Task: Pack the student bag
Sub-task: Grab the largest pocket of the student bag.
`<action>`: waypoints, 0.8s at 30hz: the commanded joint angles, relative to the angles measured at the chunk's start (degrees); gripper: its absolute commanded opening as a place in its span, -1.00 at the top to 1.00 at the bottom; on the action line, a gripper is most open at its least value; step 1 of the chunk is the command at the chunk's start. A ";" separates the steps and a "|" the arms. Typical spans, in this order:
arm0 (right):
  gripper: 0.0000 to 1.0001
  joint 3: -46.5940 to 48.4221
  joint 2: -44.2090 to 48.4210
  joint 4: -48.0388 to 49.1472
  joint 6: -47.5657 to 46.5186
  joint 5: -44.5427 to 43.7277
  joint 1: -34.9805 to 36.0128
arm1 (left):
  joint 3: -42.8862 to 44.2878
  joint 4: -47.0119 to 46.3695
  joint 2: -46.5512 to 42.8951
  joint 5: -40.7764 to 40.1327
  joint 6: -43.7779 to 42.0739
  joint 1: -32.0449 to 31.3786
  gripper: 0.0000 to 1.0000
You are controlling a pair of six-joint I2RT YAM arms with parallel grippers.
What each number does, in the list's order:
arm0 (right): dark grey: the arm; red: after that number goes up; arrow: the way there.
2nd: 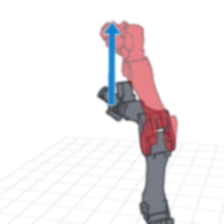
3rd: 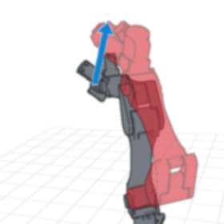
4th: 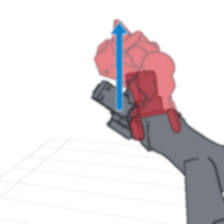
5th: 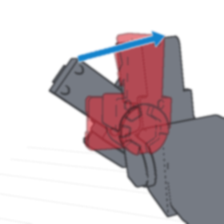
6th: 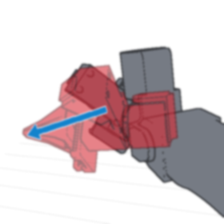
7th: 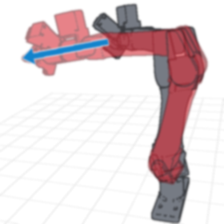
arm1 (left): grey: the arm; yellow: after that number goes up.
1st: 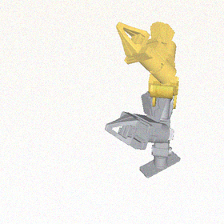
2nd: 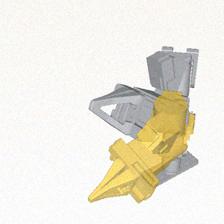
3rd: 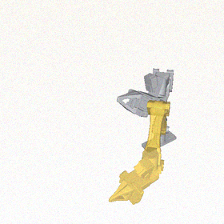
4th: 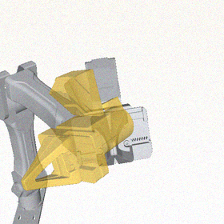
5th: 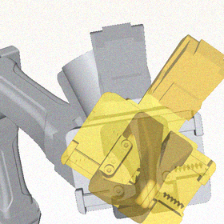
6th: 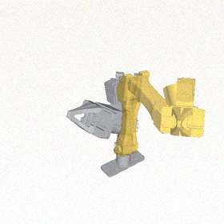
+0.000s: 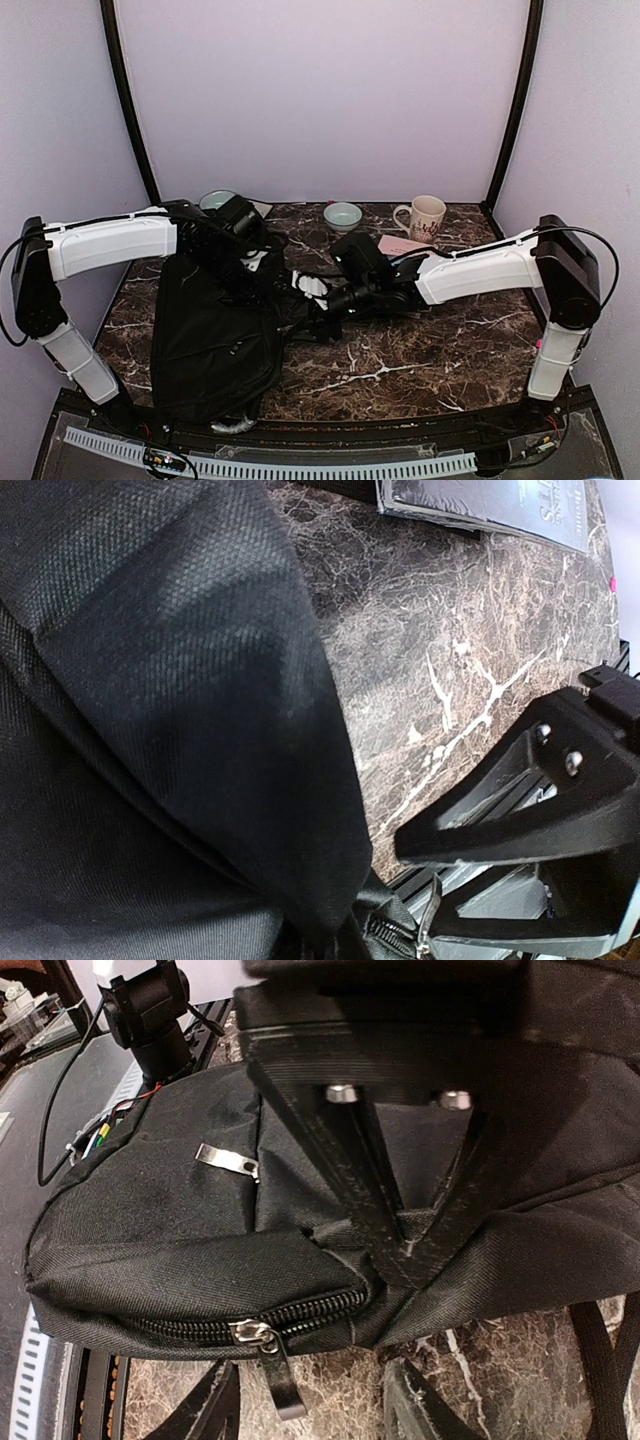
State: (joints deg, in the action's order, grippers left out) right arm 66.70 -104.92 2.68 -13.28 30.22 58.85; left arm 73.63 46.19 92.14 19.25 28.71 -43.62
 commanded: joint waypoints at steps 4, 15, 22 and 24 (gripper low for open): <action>0.16 1.37 -1.50 4.79 1.10 0.88 1.15 | -1.29 -1.66 -3.81 3.25 -0.56 -0.25 1.00; 0.67 1.74 -3.44 5.02 1.50 2.90 1.53 | -1.03 -0.75 -4.72 3.52 -2.15 -0.26 1.00; 0.87 3.18 -3.11 4.20 1.69 2.60 1.53 | -1.22 -0.92 -4.49 3.47 -1.82 -0.24 1.00; 0.84 3.41 -2.45 3.37 1.28 2.66 1.53 | -1.20 -1.08 -4.44 3.44 -1.73 -0.24 1.00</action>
State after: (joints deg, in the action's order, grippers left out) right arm 67.53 -107.92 4.16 -11.77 32.82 60.03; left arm 72.79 46.00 90.26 20.34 27.64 -43.59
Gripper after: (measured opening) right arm 0.074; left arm 0.028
